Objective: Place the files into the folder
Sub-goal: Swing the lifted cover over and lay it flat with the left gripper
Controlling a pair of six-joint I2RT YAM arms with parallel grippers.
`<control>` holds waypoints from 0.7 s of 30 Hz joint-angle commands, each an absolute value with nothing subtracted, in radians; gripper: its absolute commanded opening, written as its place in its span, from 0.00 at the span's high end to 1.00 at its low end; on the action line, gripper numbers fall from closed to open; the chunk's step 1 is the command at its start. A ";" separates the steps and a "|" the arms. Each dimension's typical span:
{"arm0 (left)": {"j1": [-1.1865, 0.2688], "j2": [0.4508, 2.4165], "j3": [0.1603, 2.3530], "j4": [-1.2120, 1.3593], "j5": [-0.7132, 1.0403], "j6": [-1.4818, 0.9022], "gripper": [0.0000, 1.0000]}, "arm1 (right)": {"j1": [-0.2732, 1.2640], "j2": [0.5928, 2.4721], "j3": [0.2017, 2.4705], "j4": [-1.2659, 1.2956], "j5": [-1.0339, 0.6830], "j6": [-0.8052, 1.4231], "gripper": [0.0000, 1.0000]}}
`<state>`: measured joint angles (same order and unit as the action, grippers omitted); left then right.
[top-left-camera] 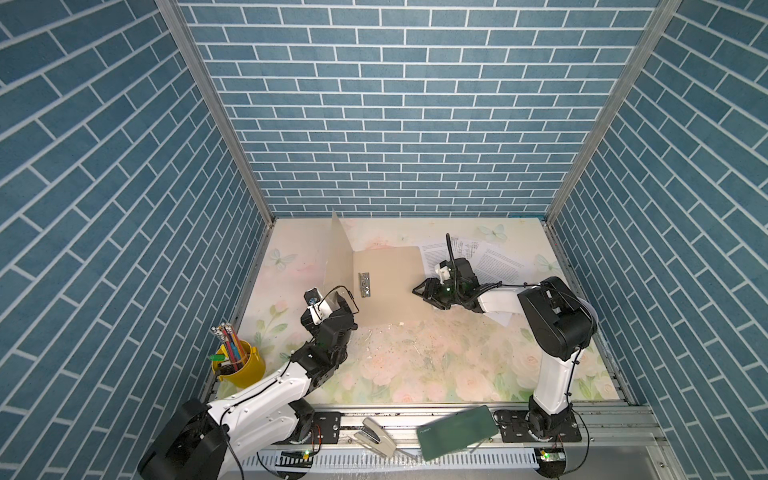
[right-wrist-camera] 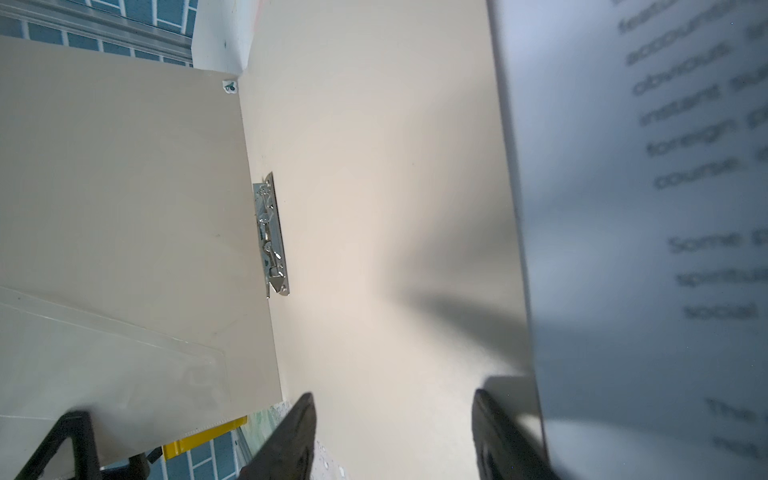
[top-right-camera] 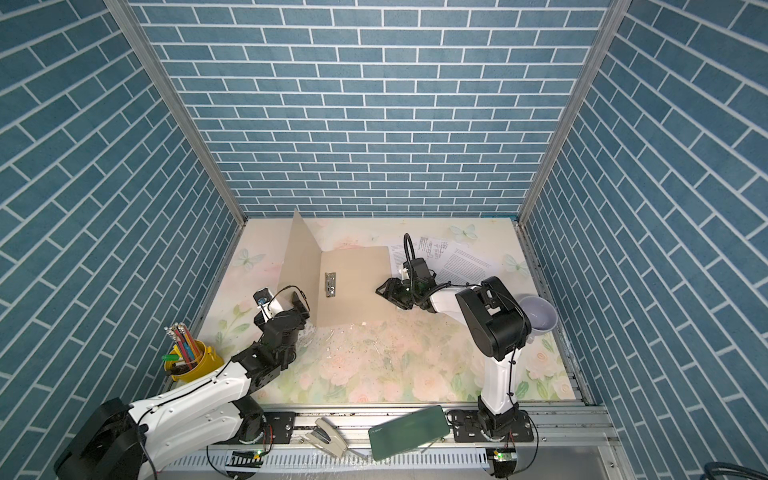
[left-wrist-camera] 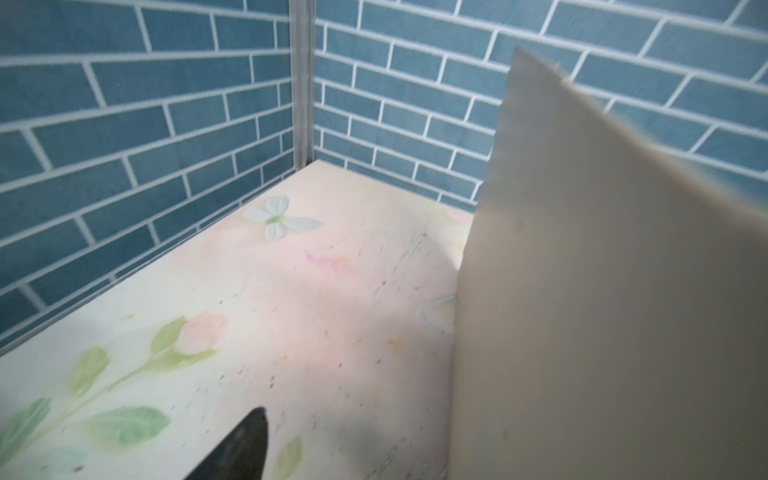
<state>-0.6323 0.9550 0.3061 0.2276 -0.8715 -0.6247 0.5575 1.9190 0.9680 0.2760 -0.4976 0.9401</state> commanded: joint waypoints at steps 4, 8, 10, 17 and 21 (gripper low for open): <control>-0.571 0.948 0.462 -0.236 -0.872 -0.860 0.02 | 0.557 1.957 0.952 0.076 -0.416 0.913 0.40; -0.535 0.971 0.540 -0.417 -0.835 -0.956 0.00 | 0.557 1.959 0.961 0.066 -0.417 0.912 0.40; -0.524 0.981 0.554 -0.426 -0.808 -0.960 0.00 | 0.557 1.959 0.963 0.060 -0.419 0.910 0.40; -0.512 1.026 0.648 -0.594 -0.814 -1.043 0.00 | 0.557 1.957 0.978 0.024 -0.413 0.894 0.40; -0.511 1.023 0.693 -0.700 -0.836 -1.095 0.00 | 0.557 1.962 0.988 0.005 -0.413 0.885 0.39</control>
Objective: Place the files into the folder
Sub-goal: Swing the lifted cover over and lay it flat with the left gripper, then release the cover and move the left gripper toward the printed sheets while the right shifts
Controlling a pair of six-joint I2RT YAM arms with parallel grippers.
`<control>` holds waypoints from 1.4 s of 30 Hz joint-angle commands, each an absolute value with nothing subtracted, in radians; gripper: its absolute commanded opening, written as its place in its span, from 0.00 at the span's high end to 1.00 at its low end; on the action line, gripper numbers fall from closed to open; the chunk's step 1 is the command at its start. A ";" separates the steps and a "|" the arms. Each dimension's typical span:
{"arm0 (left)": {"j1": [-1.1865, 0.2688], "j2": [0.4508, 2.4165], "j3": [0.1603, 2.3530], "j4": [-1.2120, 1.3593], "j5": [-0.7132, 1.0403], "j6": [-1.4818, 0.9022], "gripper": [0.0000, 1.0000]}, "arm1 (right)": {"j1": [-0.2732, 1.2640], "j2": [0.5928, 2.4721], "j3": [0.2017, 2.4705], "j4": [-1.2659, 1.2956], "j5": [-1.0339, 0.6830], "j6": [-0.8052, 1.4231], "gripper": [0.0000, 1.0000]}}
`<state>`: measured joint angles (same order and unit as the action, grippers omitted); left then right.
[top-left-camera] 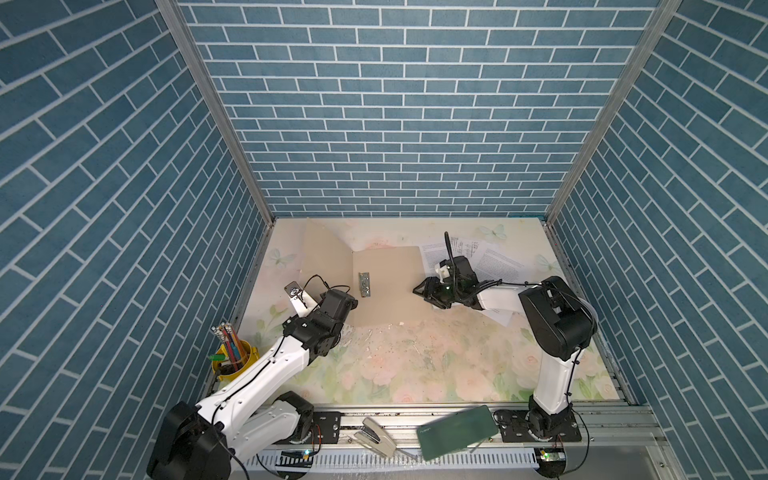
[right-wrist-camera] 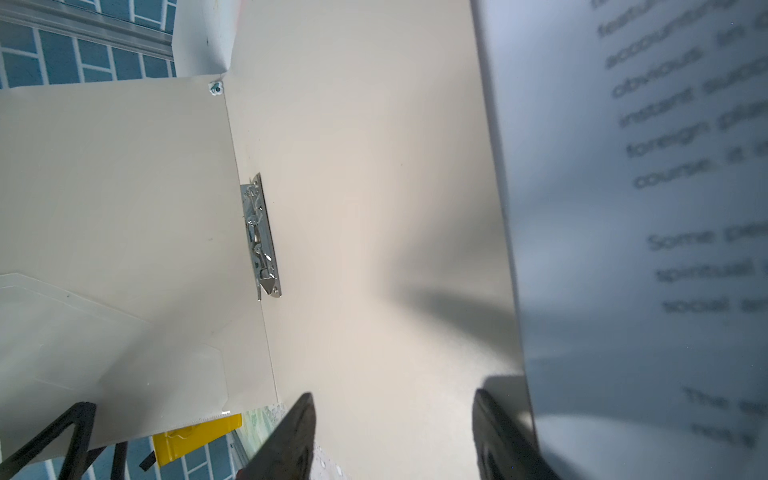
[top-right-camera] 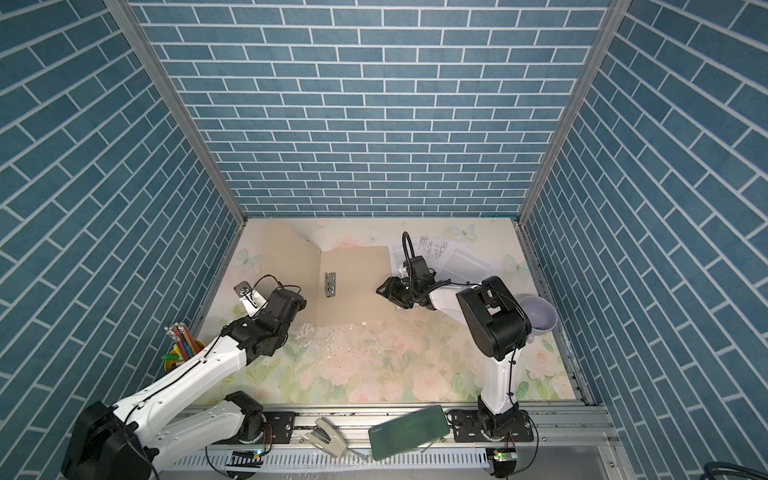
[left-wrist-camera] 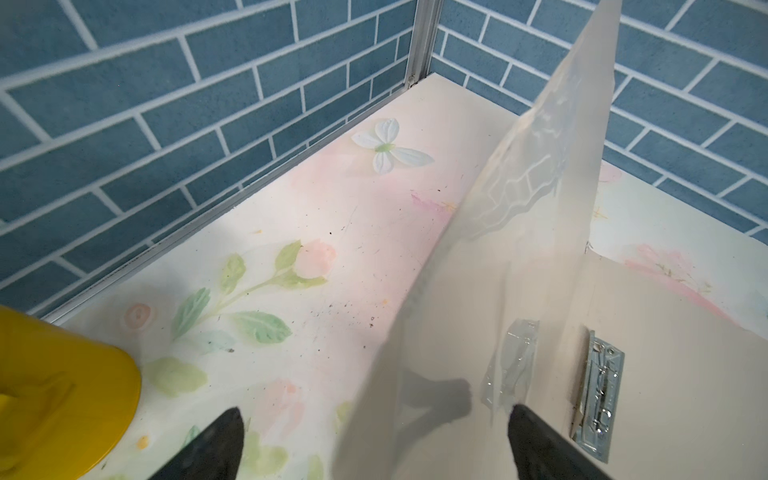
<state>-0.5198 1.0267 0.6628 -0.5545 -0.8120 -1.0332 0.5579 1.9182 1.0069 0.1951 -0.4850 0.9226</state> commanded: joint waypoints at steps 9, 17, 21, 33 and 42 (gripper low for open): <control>-0.506 0.988 0.768 -0.836 -0.847 -1.141 0.00 | 0.556 1.973 1.005 -0.014 -0.413 0.881 0.39; -0.505 0.935 0.811 -0.973 -0.853 -1.204 0.00 | 0.555 1.974 1.006 -0.008 -0.421 0.876 0.39; -0.505 0.916 0.812 -0.951 -0.828 -1.209 0.00 | 0.555 1.976 1.008 0.001 -0.428 0.876 0.39; -0.583 1.125 0.914 -0.745 -0.774 -1.020 0.00 | 0.554 1.872 0.992 0.049 -0.409 0.813 0.26; -0.628 1.406 1.060 -0.417 -0.576 -0.655 0.00 | 0.495 1.701 1.007 -0.129 -0.223 0.684 0.12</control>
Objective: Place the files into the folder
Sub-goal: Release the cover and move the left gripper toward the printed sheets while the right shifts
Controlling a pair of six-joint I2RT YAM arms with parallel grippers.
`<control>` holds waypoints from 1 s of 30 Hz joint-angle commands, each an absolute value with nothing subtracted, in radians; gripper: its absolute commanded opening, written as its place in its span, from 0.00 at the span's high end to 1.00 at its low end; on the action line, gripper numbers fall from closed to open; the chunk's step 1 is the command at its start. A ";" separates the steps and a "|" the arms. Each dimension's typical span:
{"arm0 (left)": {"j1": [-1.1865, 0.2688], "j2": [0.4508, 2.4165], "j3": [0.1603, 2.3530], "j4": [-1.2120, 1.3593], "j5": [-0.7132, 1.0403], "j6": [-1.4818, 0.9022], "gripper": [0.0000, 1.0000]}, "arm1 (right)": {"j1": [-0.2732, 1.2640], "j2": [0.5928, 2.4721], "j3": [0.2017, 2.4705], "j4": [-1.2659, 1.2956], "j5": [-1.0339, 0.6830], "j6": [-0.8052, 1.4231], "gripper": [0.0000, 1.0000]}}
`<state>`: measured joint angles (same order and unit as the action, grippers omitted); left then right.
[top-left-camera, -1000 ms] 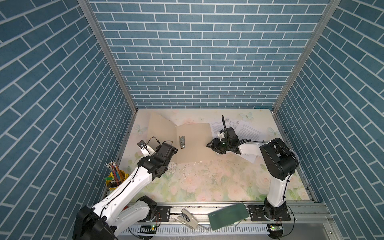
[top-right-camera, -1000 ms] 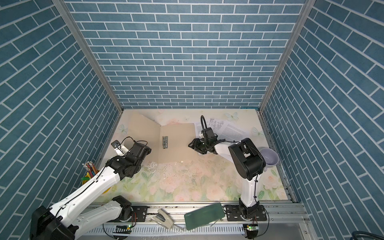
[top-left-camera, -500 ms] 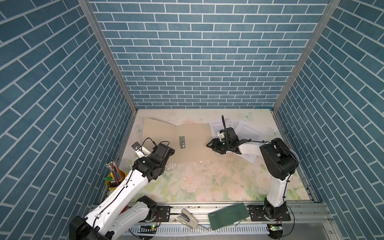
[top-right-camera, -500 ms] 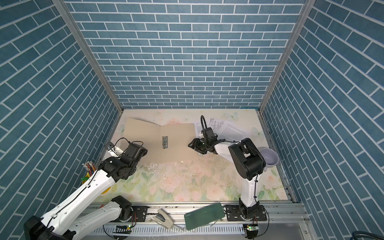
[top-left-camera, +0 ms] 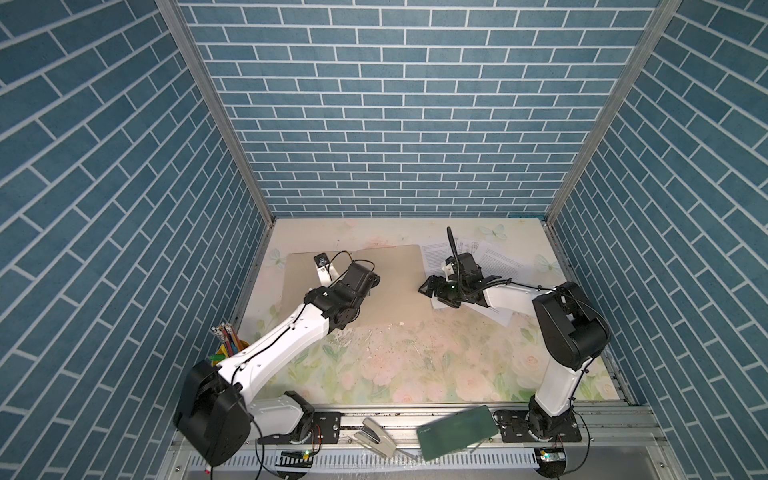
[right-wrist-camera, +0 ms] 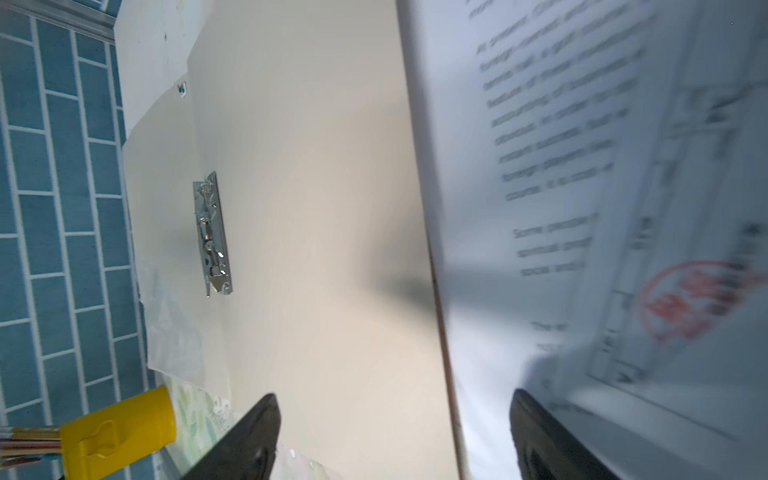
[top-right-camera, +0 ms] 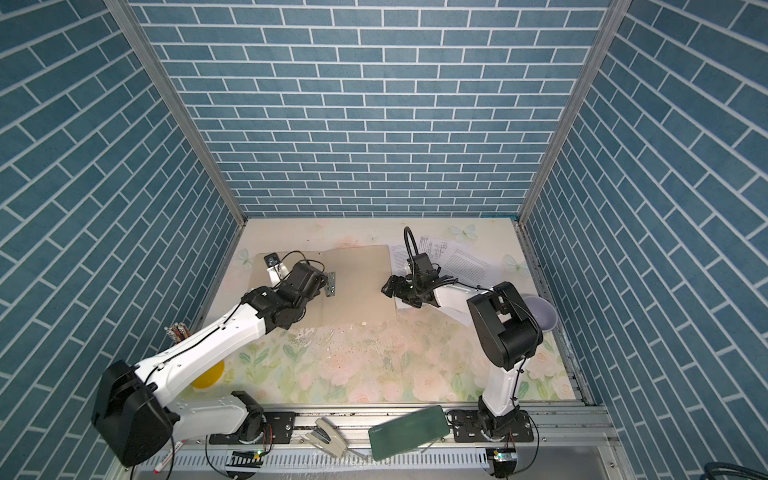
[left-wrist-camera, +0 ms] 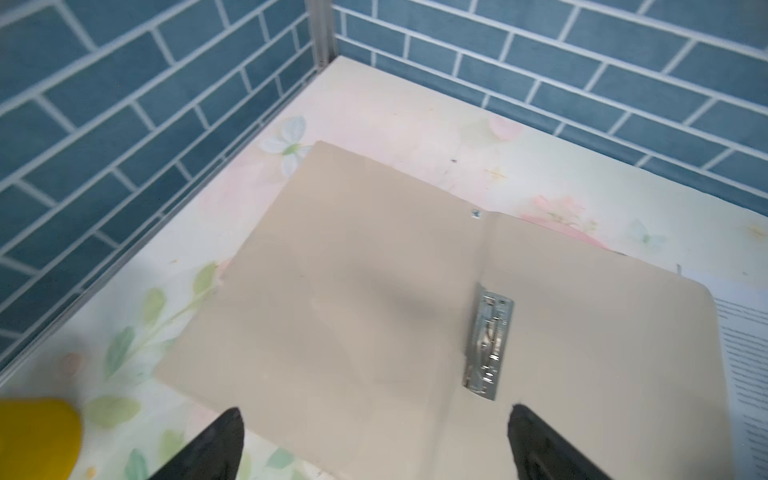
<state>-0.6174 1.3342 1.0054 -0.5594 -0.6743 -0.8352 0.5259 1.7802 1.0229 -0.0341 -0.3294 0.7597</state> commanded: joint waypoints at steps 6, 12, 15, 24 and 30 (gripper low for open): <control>-0.656 1.602 1.187 -0.233 -0.382 -0.504 0.00 | 0.428 1.571 0.929 -0.117 -0.096 0.678 0.01; -0.699 1.839 1.432 -0.216 -0.215 -0.405 0.00 | 0.373 1.531 0.947 -0.264 0.077 0.625 0.01; -0.733 1.960 1.574 -0.247 -0.156 -0.359 0.00 | 0.313 1.516 0.926 -0.275 0.071 0.611 0.01; -0.761 2.239 1.896 -0.305 0.037 -0.346 0.00 | 0.110 1.469 0.822 -0.218 0.040 0.607 0.02; -0.781 2.448 2.198 -0.441 0.098 -0.342 0.00 | 0.002 1.493 0.797 -0.195 -0.008 0.630 0.02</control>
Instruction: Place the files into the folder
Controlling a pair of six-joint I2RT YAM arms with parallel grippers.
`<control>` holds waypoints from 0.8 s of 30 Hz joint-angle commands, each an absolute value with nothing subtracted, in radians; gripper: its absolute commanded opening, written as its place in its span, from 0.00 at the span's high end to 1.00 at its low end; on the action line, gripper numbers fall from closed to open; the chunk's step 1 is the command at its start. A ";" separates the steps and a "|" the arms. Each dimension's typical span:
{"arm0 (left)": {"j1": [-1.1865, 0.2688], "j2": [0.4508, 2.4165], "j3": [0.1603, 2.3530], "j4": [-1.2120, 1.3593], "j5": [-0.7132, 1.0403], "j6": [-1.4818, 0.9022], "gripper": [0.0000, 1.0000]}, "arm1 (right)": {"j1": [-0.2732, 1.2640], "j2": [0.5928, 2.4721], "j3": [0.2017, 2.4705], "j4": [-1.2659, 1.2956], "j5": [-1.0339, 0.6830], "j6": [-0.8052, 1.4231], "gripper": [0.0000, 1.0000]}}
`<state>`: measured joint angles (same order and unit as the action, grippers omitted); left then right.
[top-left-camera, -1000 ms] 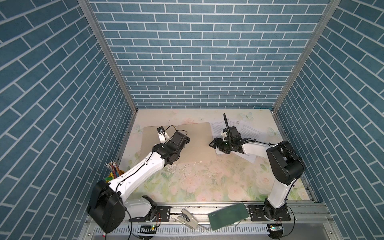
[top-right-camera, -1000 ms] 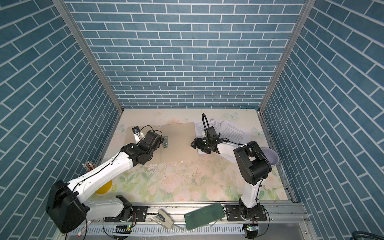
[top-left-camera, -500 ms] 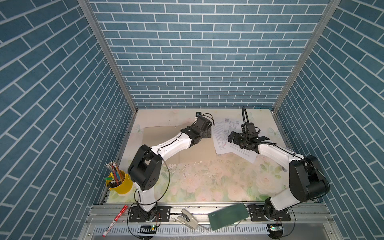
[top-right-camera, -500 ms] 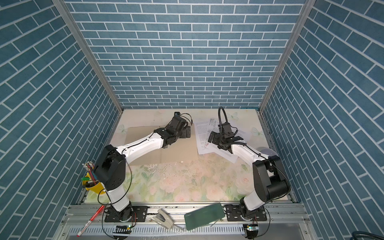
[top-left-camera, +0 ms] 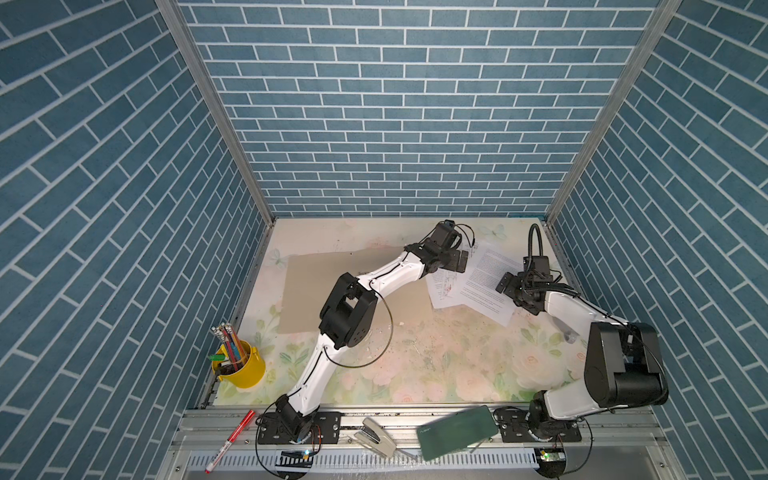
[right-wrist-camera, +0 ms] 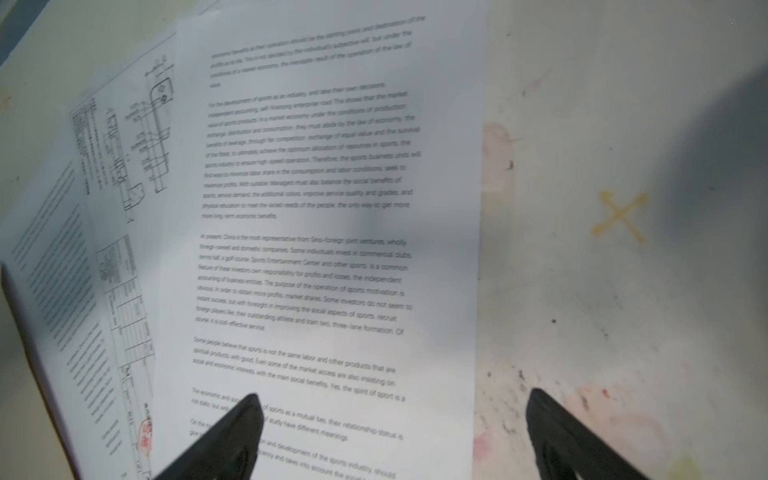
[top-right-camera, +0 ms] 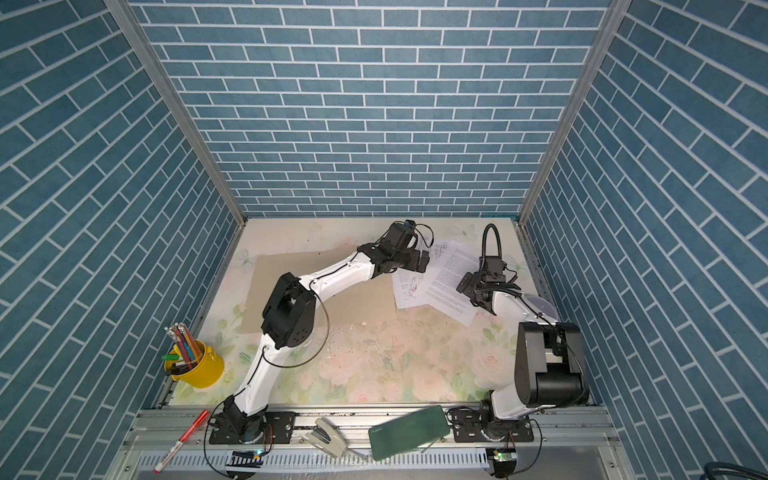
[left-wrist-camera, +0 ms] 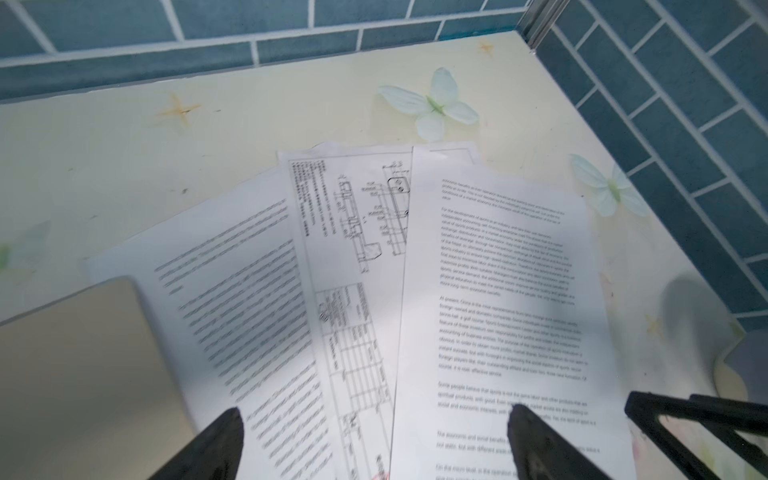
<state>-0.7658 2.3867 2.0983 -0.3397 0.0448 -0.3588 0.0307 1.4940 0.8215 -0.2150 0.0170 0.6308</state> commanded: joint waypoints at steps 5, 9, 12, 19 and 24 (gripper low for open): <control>-0.795 2.585 2.392 -0.536 0.133 -0.347 0.00 | -0.052 1.523 0.795 -0.166 -0.066 0.634 0.03; -0.801 2.627 2.436 -0.571 0.152 -0.362 0.00 | -0.067 1.570 0.813 -0.165 -0.081 0.638 0.04; -0.810 2.623 2.415 -0.568 0.155 -0.360 0.01 | -0.073 1.599 0.820 -0.166 -0.124 0.643 0.05; -0.819 2.634 2.402 -0.586 0.171 -0.367 0.01 | -0.081 1.641 0.822 -0.156 -0.165 0.659 0.07; -0.819 2.647 2.407 -0.603 0.203 -0.371 0.03 | -0.084 1.657 0.825 -0.149 -0.182 0.660 0.08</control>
<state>-0.8154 2.6209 2.4077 -0.5716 0.1772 -0.3668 -0.0799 1.6176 0.8200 -0.1207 -0.1490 0.6315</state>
